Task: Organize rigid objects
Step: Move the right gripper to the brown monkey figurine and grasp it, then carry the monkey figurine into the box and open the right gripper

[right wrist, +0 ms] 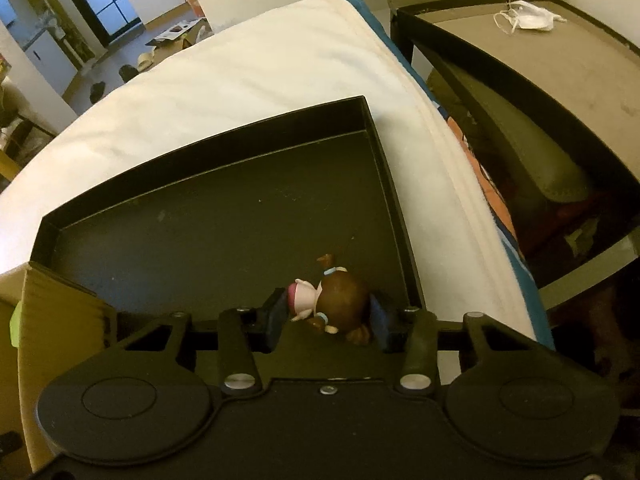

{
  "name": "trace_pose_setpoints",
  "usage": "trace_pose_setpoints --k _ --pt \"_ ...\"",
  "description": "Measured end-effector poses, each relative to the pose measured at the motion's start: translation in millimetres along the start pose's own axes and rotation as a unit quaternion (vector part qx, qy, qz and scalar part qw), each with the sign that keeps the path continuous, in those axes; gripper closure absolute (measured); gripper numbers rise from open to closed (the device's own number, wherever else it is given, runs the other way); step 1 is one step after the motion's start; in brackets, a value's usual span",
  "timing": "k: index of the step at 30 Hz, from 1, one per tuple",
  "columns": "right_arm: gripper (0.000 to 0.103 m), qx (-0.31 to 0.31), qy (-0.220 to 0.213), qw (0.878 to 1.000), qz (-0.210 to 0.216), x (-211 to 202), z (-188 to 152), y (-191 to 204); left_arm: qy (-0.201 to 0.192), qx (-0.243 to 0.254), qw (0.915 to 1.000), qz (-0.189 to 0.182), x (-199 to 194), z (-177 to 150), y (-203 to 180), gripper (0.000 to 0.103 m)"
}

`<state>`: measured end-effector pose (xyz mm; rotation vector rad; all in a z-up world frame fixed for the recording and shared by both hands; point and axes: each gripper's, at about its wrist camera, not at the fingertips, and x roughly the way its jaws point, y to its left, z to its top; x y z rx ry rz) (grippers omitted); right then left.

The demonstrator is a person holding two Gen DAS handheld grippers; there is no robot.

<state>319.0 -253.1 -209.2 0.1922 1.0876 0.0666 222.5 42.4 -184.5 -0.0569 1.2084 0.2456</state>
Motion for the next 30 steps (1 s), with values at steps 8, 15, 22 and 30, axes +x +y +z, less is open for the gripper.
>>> trace_pose_setpoints --k 8,15,22,30 --pt "0.060 0.004 -0.012 1.000 0.017 -24.4 -8.9 5.5 0.000 -0.001 1.0000 0.000 0.3 -0.3 0.5 0.093" --pt "0.060 -0.007 -0.021 0.999 0.030 -44.1 -14.9 17.0 -0.002 -0.002 1.0000 -0.005 -1.0 -1.1 2.5 0.093" --pt "0.060 -0.019 -0.036 0.998 0.043 -66.5 -18.9 30.1 -0.007 -0.008 0.9998 -0.014 -3.5 -2.4 6.1 0.094" --pt "0.060 -0.033 -0.051 0.996 0.062 -90.8 -22.8 51.9 -0.017 -0.016 0.9994 -0.026 -9.6 -4.9 10.5 0.095"
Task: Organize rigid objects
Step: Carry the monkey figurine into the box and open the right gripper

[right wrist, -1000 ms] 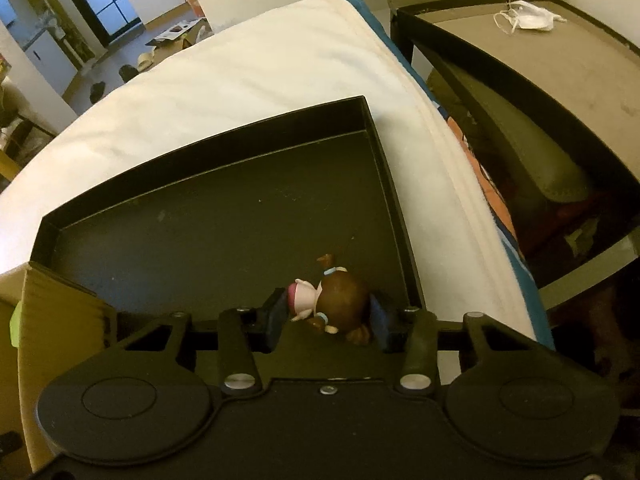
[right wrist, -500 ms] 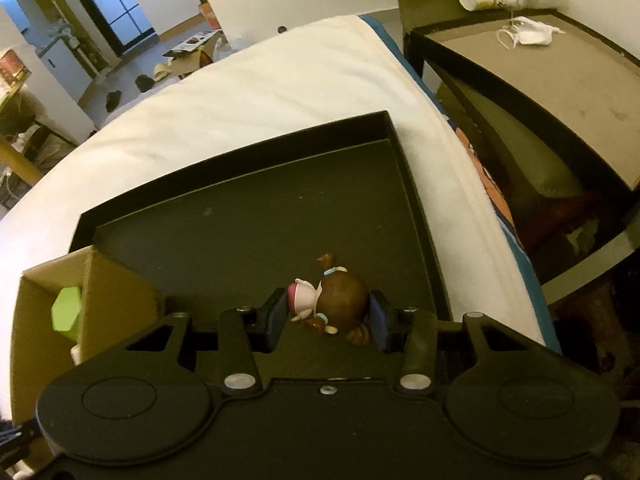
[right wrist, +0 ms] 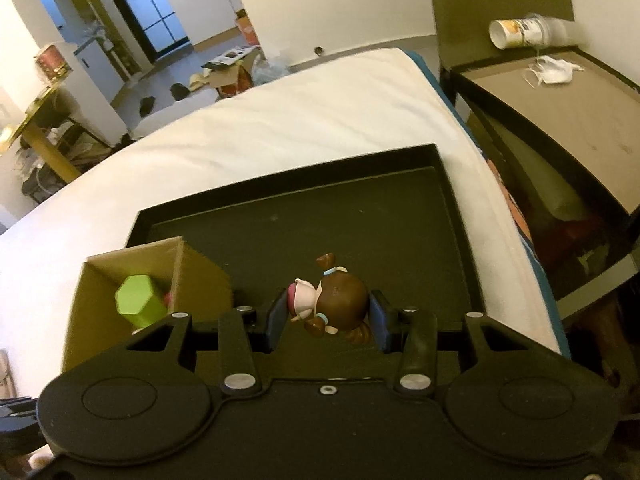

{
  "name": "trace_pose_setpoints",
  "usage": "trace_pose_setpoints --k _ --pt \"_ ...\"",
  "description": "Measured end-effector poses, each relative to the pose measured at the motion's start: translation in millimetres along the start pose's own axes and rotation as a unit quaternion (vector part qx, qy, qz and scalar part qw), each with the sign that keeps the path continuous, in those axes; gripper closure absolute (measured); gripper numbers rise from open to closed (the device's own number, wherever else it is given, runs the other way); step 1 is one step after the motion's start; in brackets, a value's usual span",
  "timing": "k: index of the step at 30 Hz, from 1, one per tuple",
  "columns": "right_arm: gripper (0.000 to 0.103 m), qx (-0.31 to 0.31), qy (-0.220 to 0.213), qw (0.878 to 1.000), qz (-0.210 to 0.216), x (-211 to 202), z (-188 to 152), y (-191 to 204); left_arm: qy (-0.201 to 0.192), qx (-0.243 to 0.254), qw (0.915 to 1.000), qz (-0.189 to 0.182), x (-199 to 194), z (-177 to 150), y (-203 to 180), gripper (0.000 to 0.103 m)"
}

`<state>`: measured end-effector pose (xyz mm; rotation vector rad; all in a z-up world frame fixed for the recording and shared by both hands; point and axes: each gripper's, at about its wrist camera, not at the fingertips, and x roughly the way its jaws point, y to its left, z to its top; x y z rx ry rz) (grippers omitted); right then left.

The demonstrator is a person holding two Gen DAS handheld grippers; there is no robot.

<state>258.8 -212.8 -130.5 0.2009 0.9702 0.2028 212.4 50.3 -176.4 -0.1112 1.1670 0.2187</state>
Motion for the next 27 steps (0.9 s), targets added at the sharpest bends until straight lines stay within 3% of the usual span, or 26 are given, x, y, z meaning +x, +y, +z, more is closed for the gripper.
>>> trace_pose_setpoints --k 27 --pt "0.060 -0.071 -0.013 0.997 0.042 -36.3 -9.3 84.4 -0.011 -0.018 0.9992 -0.033 -11.5 -1.1 12.5 0.095"
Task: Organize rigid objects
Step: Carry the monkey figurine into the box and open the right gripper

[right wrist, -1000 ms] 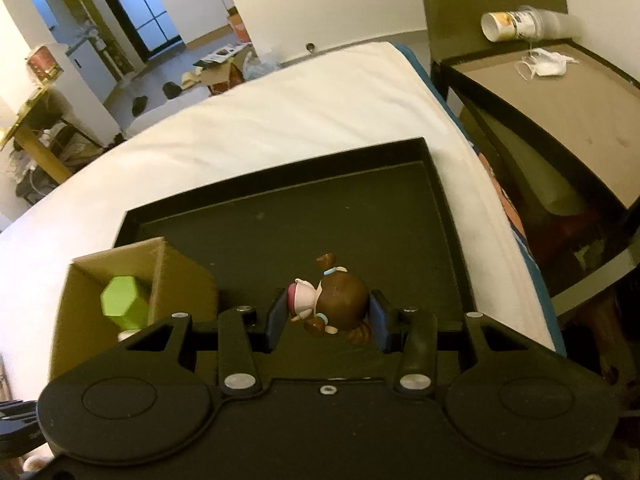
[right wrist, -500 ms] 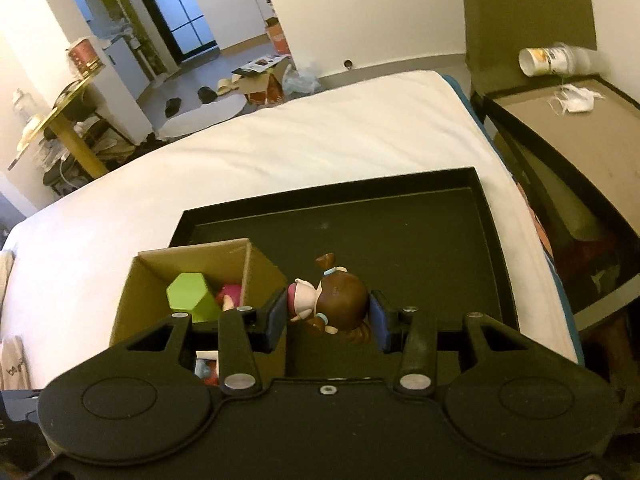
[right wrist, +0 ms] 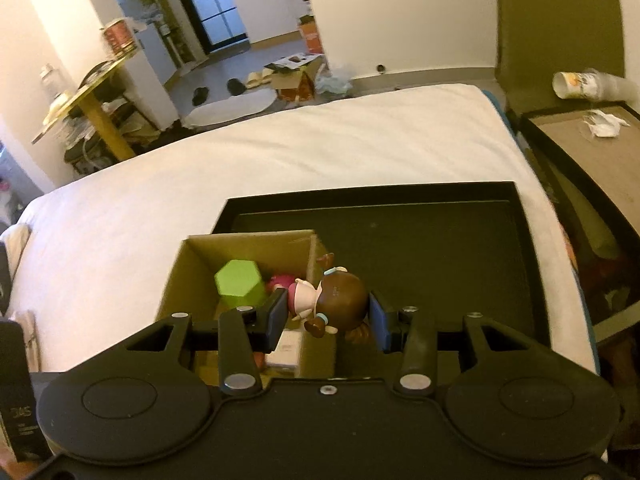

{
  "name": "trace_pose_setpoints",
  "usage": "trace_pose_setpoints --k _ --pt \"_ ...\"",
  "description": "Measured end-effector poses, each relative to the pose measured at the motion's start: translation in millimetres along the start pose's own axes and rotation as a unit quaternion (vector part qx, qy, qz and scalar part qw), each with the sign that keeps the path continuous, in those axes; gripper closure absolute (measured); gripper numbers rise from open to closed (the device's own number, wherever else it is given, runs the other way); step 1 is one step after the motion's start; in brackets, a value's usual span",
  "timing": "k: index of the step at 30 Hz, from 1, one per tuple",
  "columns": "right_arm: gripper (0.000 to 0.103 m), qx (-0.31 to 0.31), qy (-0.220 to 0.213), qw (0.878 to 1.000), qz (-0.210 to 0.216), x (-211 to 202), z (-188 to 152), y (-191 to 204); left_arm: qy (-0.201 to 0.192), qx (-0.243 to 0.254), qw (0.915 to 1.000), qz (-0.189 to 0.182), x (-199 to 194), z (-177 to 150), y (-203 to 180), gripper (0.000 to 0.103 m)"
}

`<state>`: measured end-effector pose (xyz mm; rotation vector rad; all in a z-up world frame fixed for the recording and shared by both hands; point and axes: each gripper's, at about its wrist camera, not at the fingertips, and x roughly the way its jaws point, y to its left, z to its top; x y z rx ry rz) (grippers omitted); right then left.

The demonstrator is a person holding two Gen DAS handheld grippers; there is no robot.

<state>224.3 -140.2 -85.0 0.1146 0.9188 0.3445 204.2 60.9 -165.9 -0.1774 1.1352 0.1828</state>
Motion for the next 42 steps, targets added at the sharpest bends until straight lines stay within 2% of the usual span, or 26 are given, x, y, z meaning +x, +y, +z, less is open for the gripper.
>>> trace_pose_setpoints --k 17,42 --pt "0.060 -0.038 0.029 0.999 0.024 11.6 -8.6 48.0 0.002 -0.008 0.9999 -0.015 3.0 0.6 5.4 0.095" --pt "0.060 0.005 0.099 0.994 0.050 42.8 -28.1 61.1 0.001 -0.005 0.9999 -0.016 2.6 0.4 4.8 0.095"
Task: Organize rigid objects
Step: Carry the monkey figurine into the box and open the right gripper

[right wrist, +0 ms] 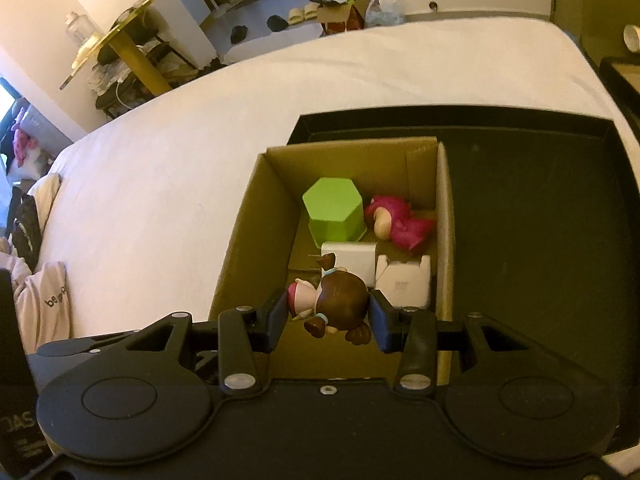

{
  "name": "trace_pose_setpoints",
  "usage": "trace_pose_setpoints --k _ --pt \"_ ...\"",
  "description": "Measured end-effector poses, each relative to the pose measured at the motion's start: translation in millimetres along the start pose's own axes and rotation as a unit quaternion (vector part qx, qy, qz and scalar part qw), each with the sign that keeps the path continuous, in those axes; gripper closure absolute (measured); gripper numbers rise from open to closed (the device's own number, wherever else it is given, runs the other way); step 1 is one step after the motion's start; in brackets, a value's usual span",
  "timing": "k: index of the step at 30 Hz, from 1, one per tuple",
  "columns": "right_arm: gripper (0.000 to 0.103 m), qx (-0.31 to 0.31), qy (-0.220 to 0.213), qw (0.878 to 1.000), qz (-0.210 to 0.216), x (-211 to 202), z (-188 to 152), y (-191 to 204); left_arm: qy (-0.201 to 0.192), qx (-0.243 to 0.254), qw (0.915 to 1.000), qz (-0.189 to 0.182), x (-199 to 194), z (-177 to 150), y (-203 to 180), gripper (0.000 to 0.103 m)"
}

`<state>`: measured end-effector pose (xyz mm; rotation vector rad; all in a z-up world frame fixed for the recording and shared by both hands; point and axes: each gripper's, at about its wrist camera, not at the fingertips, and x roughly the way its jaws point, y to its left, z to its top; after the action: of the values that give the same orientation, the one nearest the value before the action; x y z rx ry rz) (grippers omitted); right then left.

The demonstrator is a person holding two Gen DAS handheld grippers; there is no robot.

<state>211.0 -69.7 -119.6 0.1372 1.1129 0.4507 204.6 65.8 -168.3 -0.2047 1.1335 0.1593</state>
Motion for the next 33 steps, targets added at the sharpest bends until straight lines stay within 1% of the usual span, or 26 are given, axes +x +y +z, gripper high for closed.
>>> trace_pose_setpoints --k 7,13,22,28,33 --pt "0.060 0.031 0.030 0.999 0.002 16.2 -0.3 -4.6 0.000 -0.004 1.0000 -0.006 0.2 0.3 2.5 0.095" --pt "0.060 0.052 0.056 0.997 -0.004 29.9 0.9 -8.8 0.002 0.001 1.0000 -0.006 1.8 0.5 1.7 0.095" --pt "0.059 0.039 0.061 0.997 -0.024 35.0 8.7 -3.4 0.002 -0.001 1.0000 -0.008 3.0 1.1 3.0 0.094" --pt "0.059 0.046 0.058 0.997 -0.017 32.8 8.7 -5.8 0.002 -0.001 1.0000 -0.007 3.7 0.9 2.7 0.094" --pt "0.059 0.051 0.045 0.998 -0.012 23.0 9.8 -9.8 0.003 -0.002 1.0000 -0.008 3.6 0.9 3.4 0.094"
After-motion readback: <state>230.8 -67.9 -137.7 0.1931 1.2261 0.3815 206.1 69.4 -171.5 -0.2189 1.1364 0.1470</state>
